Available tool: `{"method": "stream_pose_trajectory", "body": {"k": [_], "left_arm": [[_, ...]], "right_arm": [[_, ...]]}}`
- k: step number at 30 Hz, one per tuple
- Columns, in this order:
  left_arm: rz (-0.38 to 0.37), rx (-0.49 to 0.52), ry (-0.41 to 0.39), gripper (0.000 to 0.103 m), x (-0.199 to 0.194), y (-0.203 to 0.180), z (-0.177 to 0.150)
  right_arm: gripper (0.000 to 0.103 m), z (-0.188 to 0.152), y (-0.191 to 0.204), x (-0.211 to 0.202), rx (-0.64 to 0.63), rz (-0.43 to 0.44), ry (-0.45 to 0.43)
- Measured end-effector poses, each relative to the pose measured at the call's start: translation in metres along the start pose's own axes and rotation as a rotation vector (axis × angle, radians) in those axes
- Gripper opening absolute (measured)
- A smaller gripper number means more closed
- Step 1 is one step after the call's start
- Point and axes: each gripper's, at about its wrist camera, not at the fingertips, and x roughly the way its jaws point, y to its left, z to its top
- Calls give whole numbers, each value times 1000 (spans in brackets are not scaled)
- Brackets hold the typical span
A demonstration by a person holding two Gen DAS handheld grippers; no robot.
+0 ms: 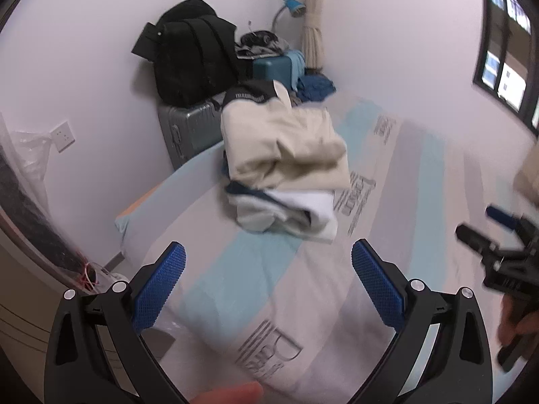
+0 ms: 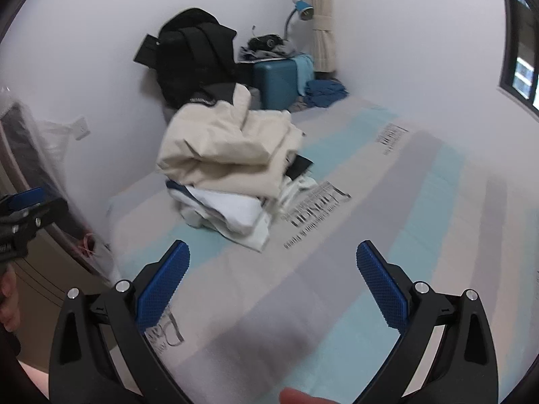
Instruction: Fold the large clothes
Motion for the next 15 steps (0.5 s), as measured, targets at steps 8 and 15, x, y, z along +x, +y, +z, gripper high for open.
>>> {"method": "stream_pose_trajectory", "body": {"k": [8, 15], "left_arm": [[-33, 18, -12, 97, -1, 31, -46], [-84, -8, -16, 97, -7, 48, -57]], "right_arm": [[95, -33, 31, 4, 58, -88, -30], [95, -45, 52, -8, 36, -121, -41]]}}
